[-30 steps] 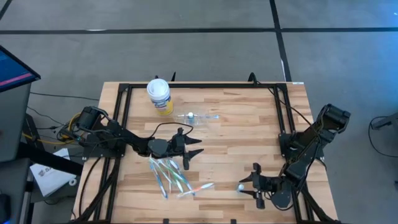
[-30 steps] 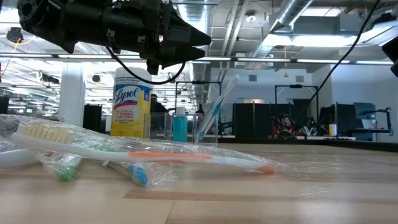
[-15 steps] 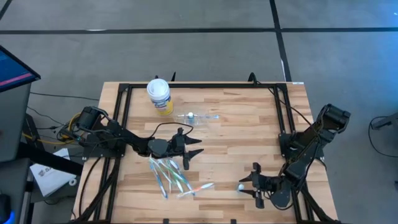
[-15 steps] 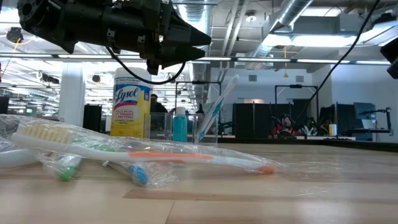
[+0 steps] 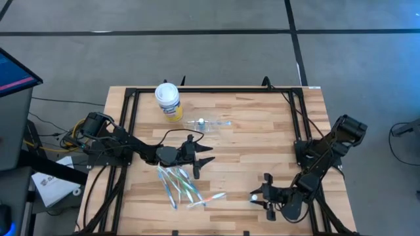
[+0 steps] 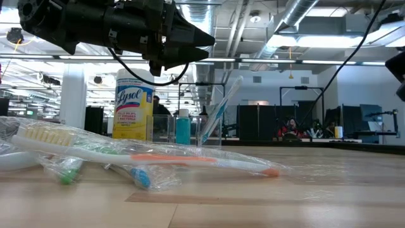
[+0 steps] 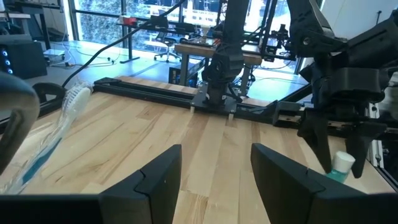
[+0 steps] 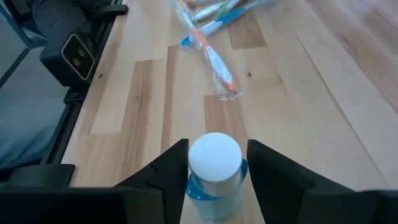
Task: Pick & Place toothbrushing station
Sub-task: Put the blue mouthwash into the transparent organizer
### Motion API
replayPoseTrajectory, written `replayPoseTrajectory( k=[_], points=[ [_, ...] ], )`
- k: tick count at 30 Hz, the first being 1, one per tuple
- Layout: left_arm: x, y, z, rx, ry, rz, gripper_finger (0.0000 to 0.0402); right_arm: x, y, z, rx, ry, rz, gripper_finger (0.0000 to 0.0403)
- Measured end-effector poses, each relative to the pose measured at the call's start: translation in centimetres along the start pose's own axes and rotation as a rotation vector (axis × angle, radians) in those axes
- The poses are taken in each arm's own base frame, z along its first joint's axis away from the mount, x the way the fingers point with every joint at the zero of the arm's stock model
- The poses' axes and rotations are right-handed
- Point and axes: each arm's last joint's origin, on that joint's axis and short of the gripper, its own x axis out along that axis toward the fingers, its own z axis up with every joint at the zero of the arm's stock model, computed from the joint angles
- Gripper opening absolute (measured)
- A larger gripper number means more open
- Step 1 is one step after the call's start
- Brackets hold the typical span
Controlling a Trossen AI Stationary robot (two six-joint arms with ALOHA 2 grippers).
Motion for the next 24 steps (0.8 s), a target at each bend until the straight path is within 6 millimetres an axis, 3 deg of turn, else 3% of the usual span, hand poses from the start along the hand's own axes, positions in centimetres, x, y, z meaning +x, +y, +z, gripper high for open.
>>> replayPoseTrajectory(
  k=[12,24],
  points=[
    [0.0,0.0,0.0,0.000,0.000,0.000,0.0186,-0.1,0.0,0.2,-0.011,-0.007,0.005,0.0086],
    [0.0,-0.1,0.0,0.000,0.005,-0.033,0.0186,0.3,0.0,1.1,-0.012,-0.030,-0.014,0.0086]
  ],
)
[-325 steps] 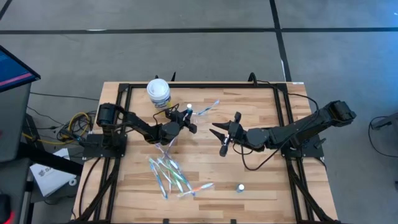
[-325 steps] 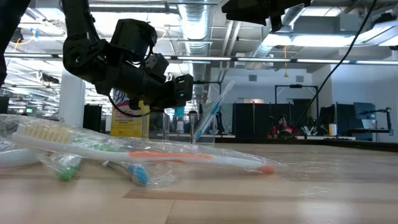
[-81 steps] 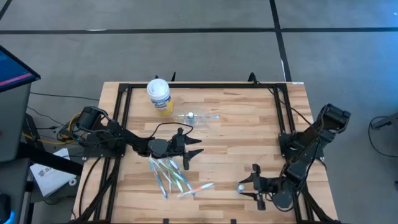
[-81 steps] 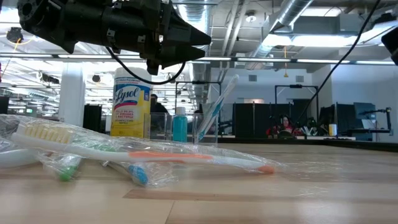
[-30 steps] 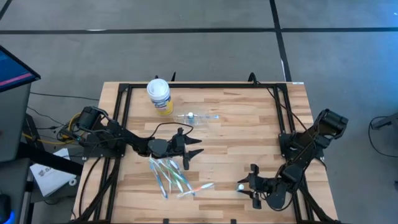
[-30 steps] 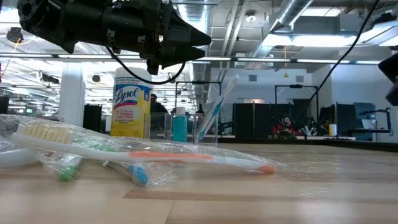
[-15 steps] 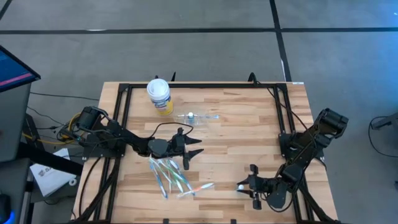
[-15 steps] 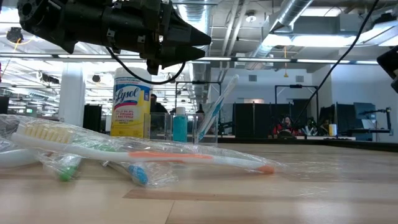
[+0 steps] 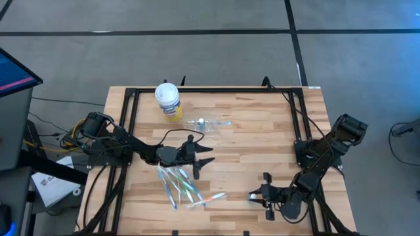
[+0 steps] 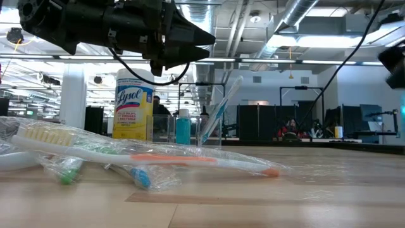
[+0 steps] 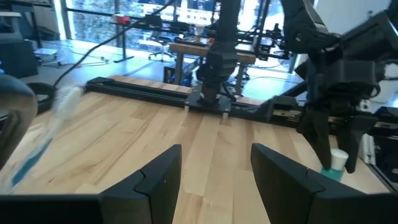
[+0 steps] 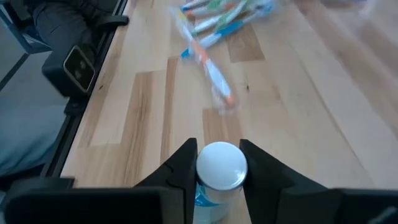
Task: Pick & Place toothbrushing station
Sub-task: Put the blue mouthwash into the transparent organizer
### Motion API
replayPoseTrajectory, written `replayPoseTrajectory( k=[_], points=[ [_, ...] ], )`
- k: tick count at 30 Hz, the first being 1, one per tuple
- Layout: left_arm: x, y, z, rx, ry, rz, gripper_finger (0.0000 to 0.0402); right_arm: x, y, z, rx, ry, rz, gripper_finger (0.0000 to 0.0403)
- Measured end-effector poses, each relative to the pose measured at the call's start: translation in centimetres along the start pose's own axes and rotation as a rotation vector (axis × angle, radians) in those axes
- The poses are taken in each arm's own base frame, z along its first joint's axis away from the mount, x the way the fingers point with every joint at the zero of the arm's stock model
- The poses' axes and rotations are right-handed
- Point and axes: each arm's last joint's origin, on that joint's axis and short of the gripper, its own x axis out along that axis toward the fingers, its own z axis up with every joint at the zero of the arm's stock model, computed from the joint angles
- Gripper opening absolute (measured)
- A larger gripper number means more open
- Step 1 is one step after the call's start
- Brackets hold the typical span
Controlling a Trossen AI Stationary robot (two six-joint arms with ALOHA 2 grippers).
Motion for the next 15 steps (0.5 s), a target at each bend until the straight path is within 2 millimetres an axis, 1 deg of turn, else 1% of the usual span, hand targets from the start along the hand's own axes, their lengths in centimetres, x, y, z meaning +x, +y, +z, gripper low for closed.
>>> replayPoseTrajectory(
  k=[4,8,15],
  points=[
    [0.0,-0.1,0.0,0.000,0.004,-0.029,0.0186,0.8,0.0,1.6,-0.026,-0.024,-0.019,0.0086],
    [0.0,-0.1,0.0,0.000,0.005,-0.040,0.0186,1.6,-0.1,3.7,-0.060,-0.054,-0.040,0.0086],
    [0.2,-0.2,0.6,0.028,-0.027,-0.230,0.0186,3.5,-0.7,8.4,-0.143,-0.078,-0.011,0.0086]
  ],
)
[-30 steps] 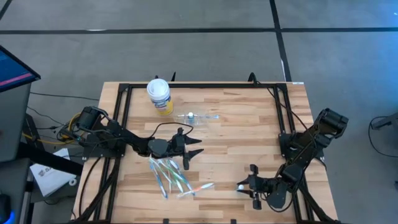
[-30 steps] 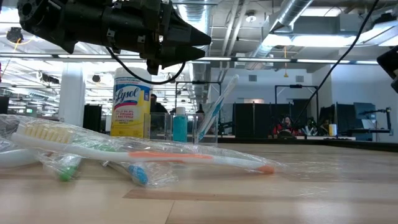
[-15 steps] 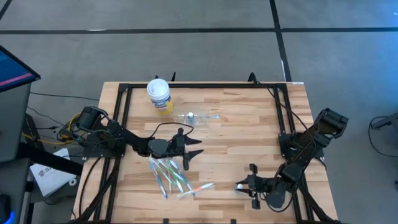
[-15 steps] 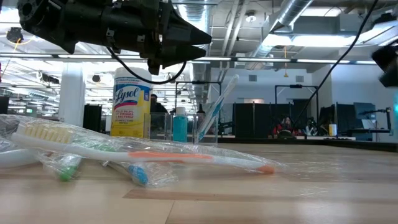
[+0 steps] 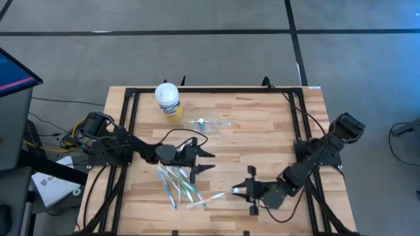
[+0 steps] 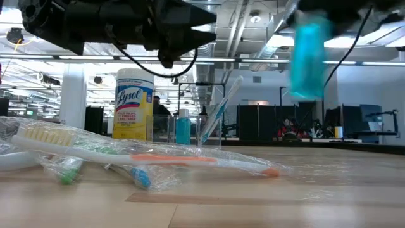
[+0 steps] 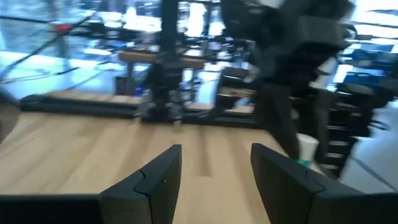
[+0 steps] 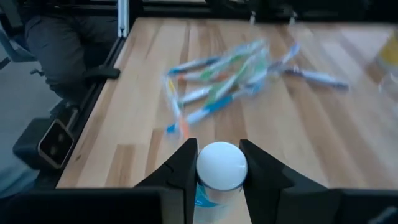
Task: Pick & Place toothbrushing station
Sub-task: Put the blue mouthwash into the transparent organizer
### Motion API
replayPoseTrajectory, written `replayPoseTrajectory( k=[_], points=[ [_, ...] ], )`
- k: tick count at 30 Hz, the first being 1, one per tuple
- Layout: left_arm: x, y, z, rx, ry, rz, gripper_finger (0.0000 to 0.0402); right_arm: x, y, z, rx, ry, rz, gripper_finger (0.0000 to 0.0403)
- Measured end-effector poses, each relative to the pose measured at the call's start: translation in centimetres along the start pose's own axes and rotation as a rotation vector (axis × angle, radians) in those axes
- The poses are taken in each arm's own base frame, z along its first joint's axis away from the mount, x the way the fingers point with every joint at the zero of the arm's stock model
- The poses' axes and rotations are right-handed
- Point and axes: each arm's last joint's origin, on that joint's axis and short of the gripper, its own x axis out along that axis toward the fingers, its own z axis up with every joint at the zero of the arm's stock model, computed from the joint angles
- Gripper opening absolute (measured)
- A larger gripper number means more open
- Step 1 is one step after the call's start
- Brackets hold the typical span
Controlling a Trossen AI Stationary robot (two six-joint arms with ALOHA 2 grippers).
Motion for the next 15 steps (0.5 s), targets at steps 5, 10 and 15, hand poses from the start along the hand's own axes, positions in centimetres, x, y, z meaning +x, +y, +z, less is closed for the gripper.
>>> replayPoseTrajectory(
  k=[5,10,15],
  points=[
    [0.1,0.3,0.1,0.002,0.006,-0.127,0.0186,1.1,-1.0,3.0,-0.080,-0.032,0.048,0.0086],
    [0.2,0.8,0.3,0.001,0.009,-0.242,0.0186,1.7,-1.7,5.7,-0.144,-0.076,0.084,0.0086],
    [0.2,1.2,0.4,0.001,0.010,-0.340,0.0186,2.0,-2.5,7.6,-0.182,-0.092,0.094,0.0086]
  ],
)
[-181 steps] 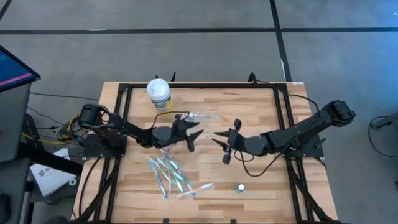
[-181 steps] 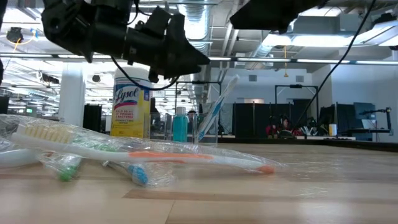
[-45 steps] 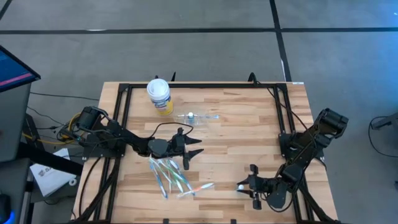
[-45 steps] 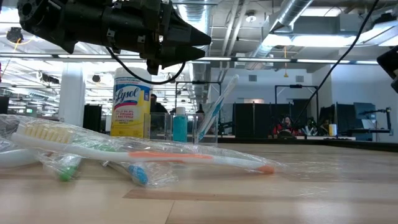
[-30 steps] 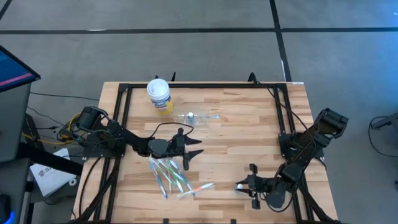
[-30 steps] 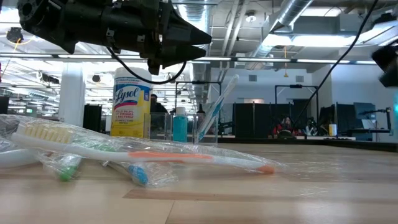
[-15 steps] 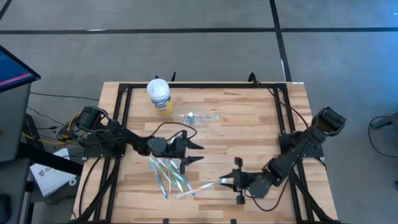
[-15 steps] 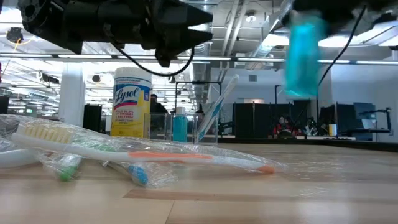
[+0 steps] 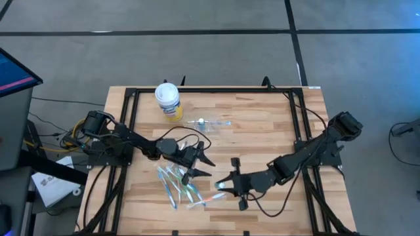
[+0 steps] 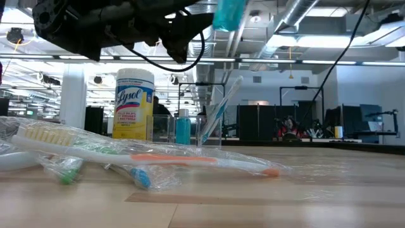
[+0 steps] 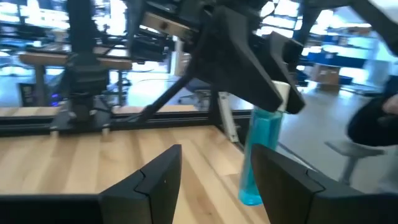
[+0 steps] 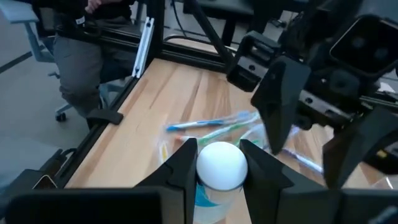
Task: Pick & Place toothbrushing station
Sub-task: Put the blue mouthwash into the transparent organizer
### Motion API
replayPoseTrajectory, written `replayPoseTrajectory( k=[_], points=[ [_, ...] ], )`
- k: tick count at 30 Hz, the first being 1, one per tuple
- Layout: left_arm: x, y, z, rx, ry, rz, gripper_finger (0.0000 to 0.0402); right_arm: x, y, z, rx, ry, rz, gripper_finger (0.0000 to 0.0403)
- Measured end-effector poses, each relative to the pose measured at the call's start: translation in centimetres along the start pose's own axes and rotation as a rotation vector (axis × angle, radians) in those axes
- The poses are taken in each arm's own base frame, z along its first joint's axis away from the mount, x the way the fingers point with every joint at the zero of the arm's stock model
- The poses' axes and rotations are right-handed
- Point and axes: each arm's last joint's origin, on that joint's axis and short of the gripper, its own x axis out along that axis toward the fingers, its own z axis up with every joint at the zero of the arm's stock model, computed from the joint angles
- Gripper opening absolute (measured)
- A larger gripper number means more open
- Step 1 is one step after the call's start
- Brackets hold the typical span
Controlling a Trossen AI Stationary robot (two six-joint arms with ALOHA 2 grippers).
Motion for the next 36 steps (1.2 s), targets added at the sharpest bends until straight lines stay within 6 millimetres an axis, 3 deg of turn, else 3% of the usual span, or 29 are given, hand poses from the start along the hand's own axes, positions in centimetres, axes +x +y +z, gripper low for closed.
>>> replayPoseTrajectory(
  k=[6,36],
  points=[
    [-0.1,0.5,0.2,-0.012,-0.008,-0.039,0.0186,0.4,-1.1,0.9,-0.021,-0.017,0.031,0.0086],
    [-0.4,1.1,0.9,-0.051,-0.053,-0.137,0.0186,1.9,-6.0,1.0,-0.010,-0.039,0.066,0.0086]
  ],
)
